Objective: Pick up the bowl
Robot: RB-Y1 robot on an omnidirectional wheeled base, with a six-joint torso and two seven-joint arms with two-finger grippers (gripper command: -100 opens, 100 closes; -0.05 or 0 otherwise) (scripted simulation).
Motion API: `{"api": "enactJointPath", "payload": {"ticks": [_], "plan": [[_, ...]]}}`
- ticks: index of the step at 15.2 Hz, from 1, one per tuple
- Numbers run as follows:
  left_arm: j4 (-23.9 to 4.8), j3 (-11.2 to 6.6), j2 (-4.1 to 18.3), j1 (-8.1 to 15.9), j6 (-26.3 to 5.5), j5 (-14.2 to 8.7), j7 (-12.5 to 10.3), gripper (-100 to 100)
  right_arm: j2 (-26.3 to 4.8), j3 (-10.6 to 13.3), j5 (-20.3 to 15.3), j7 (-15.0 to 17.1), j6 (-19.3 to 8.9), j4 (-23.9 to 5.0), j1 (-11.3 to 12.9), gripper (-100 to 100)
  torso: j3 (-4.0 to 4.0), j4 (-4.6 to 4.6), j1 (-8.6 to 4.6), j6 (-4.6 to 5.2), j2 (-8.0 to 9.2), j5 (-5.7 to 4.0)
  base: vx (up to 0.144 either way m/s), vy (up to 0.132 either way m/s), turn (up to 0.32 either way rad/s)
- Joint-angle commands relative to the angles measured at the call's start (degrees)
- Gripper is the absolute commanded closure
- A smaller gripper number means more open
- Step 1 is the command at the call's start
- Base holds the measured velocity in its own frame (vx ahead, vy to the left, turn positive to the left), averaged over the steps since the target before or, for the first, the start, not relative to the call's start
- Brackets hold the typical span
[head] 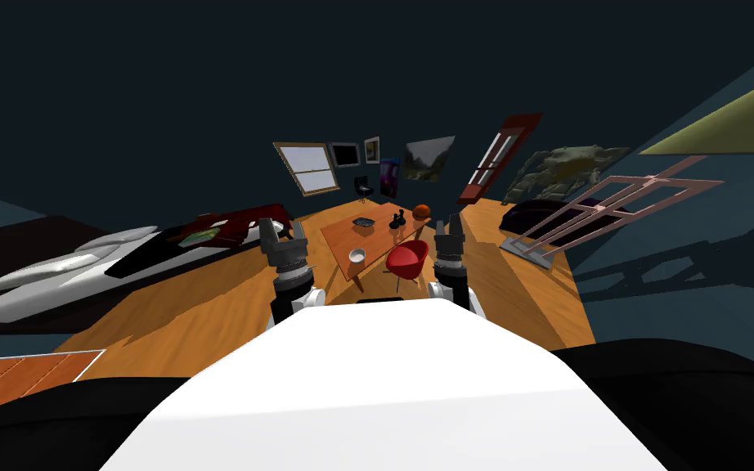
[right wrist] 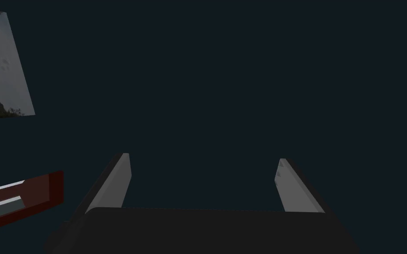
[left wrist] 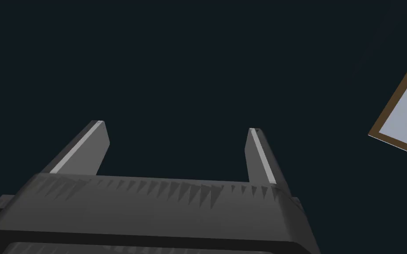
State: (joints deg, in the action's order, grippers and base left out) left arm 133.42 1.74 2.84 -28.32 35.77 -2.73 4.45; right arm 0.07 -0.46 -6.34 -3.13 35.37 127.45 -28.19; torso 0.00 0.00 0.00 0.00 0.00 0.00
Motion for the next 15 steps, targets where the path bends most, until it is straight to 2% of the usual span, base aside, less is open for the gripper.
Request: {"api": "enactJointPath", "payload": {"ticks": [1, 3, 7, 8, 13, 15], "plan": [[-0.59, -0.41, 1.15, 0.12, -1.86, -0.28, 0.29, -100, 0.00, 0.00, 0.00, 0.00, 0.00, 0.00, 0.00, 0, 0.00, 0.00, 0.00, 0.00, 0.00, 0.00, 0.004, -0.004, -0.060], [-0.99, -0.68, 1.70, 0.20, -3.08, -0.46, 0.49, -100, 0.00, 0.00, 0.00, 0.00, 0.00, 0.00, 0.00, 0, -0.01, -0.01, -0.01, 0.02, -0.02, 0.00, 0.008, -0.008, -0.074], [-2.73, -1.84, 3.31, 0.55, -8.21, -1.28, 1.31, -100, 0.00, 0.00, 0.00, 0.00, 0.00, 0.00, 0.00, 0, -0.03, -0.02, -0.03, 0.01, -0.06, 0.00, 0.012, -0.010, -0.065], [-2.73, -1.84, 3.31, 0.55, -8.30, -1.28, 1.31, -100, 0.00, 0.00, 0.00, 0.00, 0.00, 0.00, 0.00, 0, -0.04, -0.02, -0.02, 0.01, -0.06, 0.00, 0.012, -0.008, -0.065], [-5.19, -3.42, 4.70, 1.07, -14.21, -2.40, 2.41, -100, 0.00, 0.00, 0.00, 0.00, 0.00, 0.00, 0.00, 0, -0.04, -0.02, -0.04, 0.01, -0.07, -0.01, 0.015, -0.009, -0.077], [-5.19, -3.42, 4.70, 1.07, -15.52, -2.40, 2.41, -100, 0.00, 0.00, 0.00, 0.00, 0.00, 0.00, 0.00, 0, -0.05, -0.02, -0.02, 0.01, -0.08, 0.00, 0.013, -0.007, -0.057]]}}
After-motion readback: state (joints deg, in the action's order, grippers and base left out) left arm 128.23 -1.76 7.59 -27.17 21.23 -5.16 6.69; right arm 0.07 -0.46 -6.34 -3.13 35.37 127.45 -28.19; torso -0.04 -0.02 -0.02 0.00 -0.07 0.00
